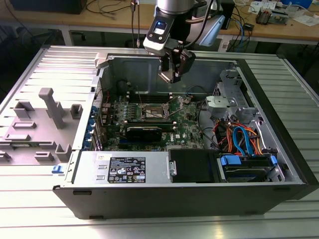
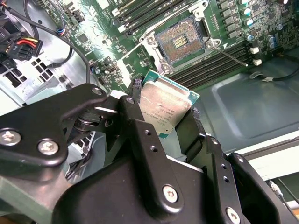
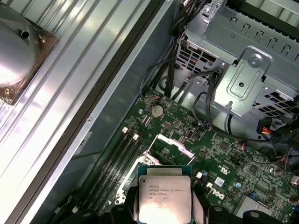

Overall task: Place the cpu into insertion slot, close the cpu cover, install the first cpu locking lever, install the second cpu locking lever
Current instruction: 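Place the cpu into insertion slot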

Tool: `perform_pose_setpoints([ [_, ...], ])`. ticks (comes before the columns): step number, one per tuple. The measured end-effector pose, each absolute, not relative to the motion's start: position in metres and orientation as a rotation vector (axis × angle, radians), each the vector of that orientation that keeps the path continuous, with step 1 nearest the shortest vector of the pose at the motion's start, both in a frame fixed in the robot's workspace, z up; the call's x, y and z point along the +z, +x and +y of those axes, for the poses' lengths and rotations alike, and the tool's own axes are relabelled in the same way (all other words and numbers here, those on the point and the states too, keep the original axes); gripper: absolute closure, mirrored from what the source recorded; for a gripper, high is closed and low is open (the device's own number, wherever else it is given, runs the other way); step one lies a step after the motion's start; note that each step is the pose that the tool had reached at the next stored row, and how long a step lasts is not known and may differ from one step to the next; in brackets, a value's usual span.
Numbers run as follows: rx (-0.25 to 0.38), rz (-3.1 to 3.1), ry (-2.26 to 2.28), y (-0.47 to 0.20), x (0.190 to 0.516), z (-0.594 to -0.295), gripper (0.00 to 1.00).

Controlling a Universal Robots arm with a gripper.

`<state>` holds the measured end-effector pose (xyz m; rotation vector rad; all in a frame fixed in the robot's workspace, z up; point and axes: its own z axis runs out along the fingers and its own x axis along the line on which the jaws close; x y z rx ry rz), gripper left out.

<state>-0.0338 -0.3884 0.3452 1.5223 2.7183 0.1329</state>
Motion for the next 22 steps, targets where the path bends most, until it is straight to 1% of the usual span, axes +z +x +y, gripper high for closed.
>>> perform_pose_setpoints([
  [22,0.132,2.684,1.58,-0.0338,0.3433,-0.3891,0.45],
])
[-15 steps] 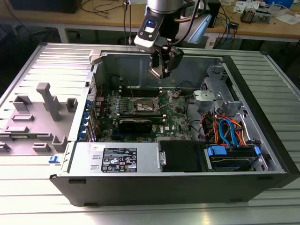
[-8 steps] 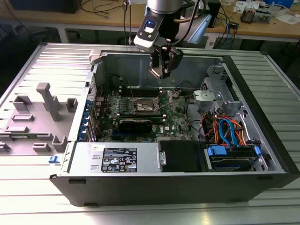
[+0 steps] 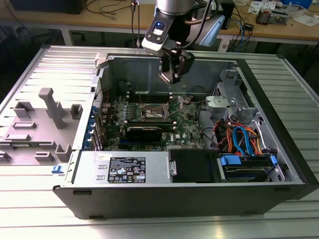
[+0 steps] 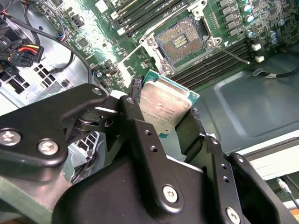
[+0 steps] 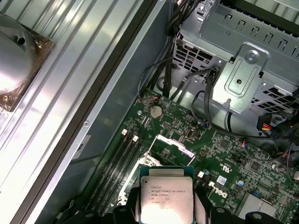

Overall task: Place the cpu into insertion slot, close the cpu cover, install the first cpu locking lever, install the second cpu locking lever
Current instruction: 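Place the cpu into insertion slot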

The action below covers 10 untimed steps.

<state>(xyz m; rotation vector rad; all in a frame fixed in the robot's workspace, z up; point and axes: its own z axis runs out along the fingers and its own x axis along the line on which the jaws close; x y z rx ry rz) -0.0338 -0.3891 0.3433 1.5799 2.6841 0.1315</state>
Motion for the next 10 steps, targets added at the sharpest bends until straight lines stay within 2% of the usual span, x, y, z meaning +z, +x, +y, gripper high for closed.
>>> perform_pose_setpoints([
  [10,0.131,2.671,1.602,-0.0338,0.3424,-0.3893,0.45],
])
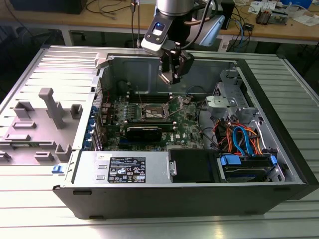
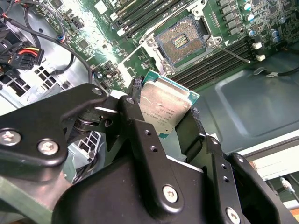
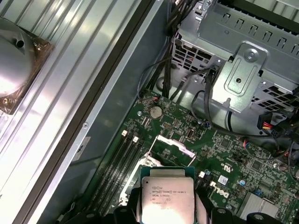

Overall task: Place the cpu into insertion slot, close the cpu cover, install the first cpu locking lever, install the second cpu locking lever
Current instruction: 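Place the cpu into insertion slot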

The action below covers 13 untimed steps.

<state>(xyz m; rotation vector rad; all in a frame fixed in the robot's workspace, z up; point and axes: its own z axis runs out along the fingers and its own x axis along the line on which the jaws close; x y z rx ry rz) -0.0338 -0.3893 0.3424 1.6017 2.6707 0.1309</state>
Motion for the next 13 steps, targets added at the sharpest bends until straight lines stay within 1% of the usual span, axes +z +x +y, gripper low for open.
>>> perform_pose_setpoints([
  [13,0.128,2.616,1.689,-0.0337,0.3414,-0.391,0.45],
])
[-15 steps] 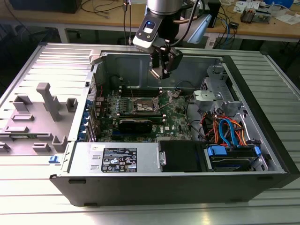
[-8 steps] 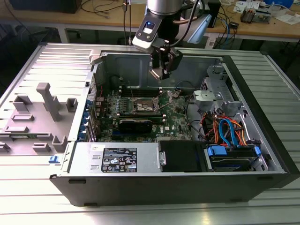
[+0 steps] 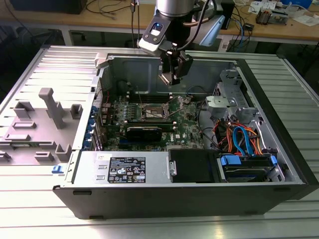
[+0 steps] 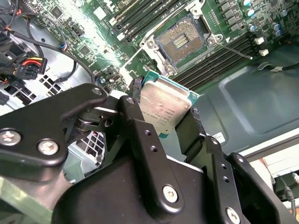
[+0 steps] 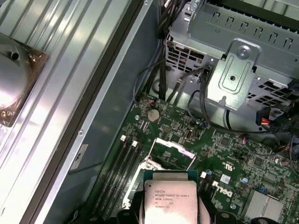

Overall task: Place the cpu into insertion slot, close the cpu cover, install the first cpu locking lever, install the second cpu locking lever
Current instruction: 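Place the cpu into insertion slot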

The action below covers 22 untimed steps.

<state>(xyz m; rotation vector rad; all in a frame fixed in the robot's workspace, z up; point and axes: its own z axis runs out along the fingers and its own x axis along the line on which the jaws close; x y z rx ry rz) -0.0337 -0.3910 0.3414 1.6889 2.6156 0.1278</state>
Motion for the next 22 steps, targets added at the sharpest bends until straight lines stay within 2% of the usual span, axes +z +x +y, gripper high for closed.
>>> perform_pose_setpoints([
  [22,0.126,2.579,1.743,-0.0338,0.3406,-0.3911,0.45],
])
